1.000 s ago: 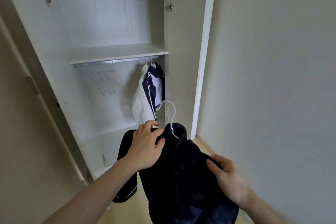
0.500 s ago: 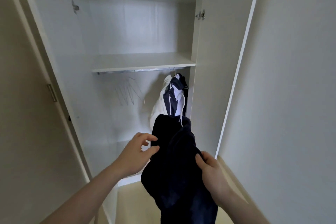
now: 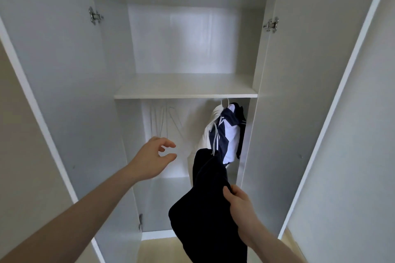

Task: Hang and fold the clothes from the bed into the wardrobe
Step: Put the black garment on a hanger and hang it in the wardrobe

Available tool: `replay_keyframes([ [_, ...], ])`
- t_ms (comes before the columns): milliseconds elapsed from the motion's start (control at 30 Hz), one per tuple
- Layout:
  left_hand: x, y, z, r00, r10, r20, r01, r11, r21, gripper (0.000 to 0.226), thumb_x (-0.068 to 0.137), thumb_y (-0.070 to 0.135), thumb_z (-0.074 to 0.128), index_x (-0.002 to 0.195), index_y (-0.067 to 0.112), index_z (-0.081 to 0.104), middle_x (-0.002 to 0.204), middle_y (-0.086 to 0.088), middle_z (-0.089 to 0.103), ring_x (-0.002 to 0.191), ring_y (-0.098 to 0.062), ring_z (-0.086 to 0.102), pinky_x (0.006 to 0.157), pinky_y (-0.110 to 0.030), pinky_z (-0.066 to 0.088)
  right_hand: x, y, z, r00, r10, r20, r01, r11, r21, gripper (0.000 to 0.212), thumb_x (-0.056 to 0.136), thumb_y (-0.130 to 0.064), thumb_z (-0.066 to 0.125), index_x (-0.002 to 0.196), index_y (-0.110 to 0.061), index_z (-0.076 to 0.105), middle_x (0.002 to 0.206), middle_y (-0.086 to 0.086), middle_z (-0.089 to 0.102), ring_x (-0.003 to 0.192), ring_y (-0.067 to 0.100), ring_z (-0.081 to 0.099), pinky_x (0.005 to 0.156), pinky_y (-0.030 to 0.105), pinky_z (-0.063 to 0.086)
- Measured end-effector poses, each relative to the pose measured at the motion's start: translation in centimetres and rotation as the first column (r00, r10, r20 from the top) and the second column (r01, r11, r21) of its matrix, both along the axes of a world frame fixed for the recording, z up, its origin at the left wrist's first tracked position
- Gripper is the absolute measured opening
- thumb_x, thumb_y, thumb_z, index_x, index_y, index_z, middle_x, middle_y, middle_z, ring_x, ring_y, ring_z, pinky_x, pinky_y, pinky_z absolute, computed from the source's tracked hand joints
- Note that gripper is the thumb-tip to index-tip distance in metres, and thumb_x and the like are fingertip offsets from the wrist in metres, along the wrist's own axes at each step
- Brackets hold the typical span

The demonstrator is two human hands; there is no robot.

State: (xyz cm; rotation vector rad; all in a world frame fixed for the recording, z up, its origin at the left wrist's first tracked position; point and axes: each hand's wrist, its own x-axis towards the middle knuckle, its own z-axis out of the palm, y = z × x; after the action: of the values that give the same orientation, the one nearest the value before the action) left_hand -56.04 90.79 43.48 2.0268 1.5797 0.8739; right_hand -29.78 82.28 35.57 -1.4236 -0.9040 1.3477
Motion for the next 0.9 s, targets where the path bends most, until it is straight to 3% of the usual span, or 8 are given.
replay_keyframes([
  [233,-0.8,8.6,2.3,0.995,0.044,-0.085,-0.039,0.998,0.057,0.023,0.091,0.035,0.073,0.112,0.035,0.066,0.121,0.01,0.053,0.108,-0.007,0.059,0.085,-0.022,0.041,-1.1,8.7,-0.6,1.0,0.01,-0.008,-0.01,1.0,-0.01,0.024,0.105,-0.028,0.054,0.101,-0.018,0.075,0.102,0.008,0.078,0.101,0.031,0.074,0.099,0.054,0.056],
  [533,-3.1,24.9,5.9,0.993,0.033,-0.115,-0.012,0.984,0.18,0.026,0.088,0.026,0.076,0.112,0.027,0.068,0.117,0.003,0.048,0.101,-0.013,0.057,0.09,-0.028,0.046,-6.1,20.3,-0.5,0.993,-0.093,-0.073,0.093,0.996,-0.011,0.022,0.108,-0.023,0.05,0.105,-0.012,0.069,0.106,0.013,0.074,0.102,0.032,0.07,0.093,0.045,0.058],
  [667,-4.4,31.9,6.8,0.993,0.01,-0.121,0.017,0.975,0.221,0.028,0.087,0.027,0.075,0.113,0.028,0.068,0.119,0.004,0.047,0.105,-0.016,0.058,0.093,-0.031,0.047,-8.3,25.1,-1.0,0.984,-0.162,-0.068,0.161,0.987,-0.008,0.022,0.106,-0.021,0.052,0.106,-0.009,0.07,0.106,0.016,0.075,0.101,0.034,0.071,0.096,0.049,0.057],
  [900,-4.9,40.7,7.6,0.981,-0.005,-0.195,0.039,0.985,0.168,0.035,0.076,0.045,0.068,0.11,0.035,0.067,0.126,0.0,0.051,0.117,-0.026,0.058,0.107,-0.044,0.046,-10.9,30.6,-1.0,0.969,-0.232,-0.081,0.23,0.973,-0.033,0.023,0.106,-0.02,0.05,0.101,-0.005,0.067,0.1,0.016,0.074,0.095,0.03,0.071,0.073,0.034,0.056],
])
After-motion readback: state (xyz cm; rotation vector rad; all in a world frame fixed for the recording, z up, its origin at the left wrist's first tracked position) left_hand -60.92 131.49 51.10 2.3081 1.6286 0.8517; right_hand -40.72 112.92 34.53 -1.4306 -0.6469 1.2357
